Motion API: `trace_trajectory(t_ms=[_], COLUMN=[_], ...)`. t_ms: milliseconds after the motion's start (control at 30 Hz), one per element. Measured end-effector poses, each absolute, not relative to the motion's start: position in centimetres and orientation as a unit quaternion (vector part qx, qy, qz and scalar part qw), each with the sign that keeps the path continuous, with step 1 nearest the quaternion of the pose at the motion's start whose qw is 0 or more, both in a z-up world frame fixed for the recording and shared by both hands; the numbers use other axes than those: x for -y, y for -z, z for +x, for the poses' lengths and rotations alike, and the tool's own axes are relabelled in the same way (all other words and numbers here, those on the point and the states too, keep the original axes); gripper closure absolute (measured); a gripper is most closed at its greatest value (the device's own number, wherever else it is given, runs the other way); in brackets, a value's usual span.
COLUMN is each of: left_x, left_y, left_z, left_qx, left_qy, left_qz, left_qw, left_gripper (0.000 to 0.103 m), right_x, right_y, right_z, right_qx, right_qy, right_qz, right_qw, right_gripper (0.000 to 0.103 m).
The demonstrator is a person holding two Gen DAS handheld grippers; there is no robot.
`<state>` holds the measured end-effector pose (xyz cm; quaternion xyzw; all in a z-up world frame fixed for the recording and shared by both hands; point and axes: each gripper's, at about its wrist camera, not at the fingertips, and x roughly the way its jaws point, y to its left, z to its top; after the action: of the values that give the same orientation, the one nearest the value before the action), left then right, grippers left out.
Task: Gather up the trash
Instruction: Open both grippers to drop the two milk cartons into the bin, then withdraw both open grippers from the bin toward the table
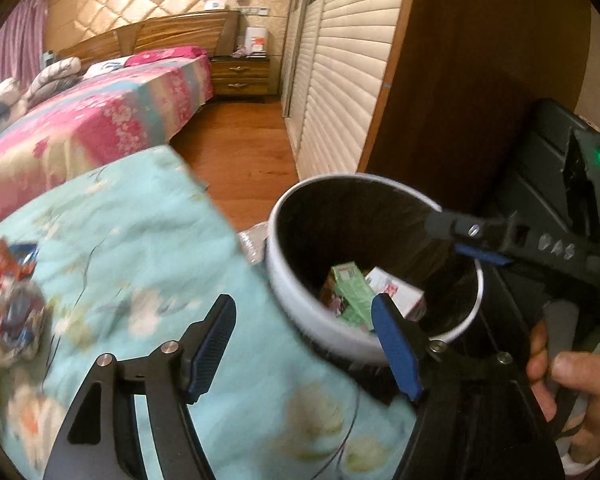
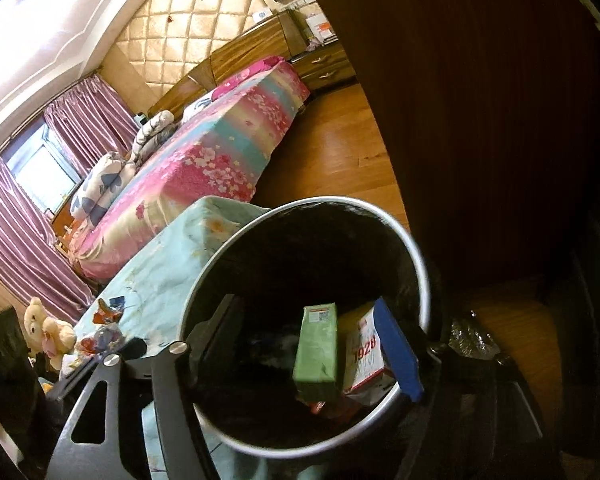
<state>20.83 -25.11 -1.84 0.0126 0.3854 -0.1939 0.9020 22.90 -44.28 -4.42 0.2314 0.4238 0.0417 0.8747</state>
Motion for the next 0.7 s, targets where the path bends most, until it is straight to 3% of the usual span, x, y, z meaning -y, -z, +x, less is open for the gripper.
trace_trajectory(t_ms=[700], left_x=[10.4], left_y=[1.7], left_z=[11.3], left_qx=[-0.384], left_qy=[0.074], left_qz=[-0.074], left_qw=[0.917], left_gripper=[0.033], right_x=[30.5], right_y=[4.4], right_z=[20.3], right_qx=[-0.438], right_qy=[-0.16], right_qz=[0.183], right_qw=[0.865], right_gripper=[0.017])
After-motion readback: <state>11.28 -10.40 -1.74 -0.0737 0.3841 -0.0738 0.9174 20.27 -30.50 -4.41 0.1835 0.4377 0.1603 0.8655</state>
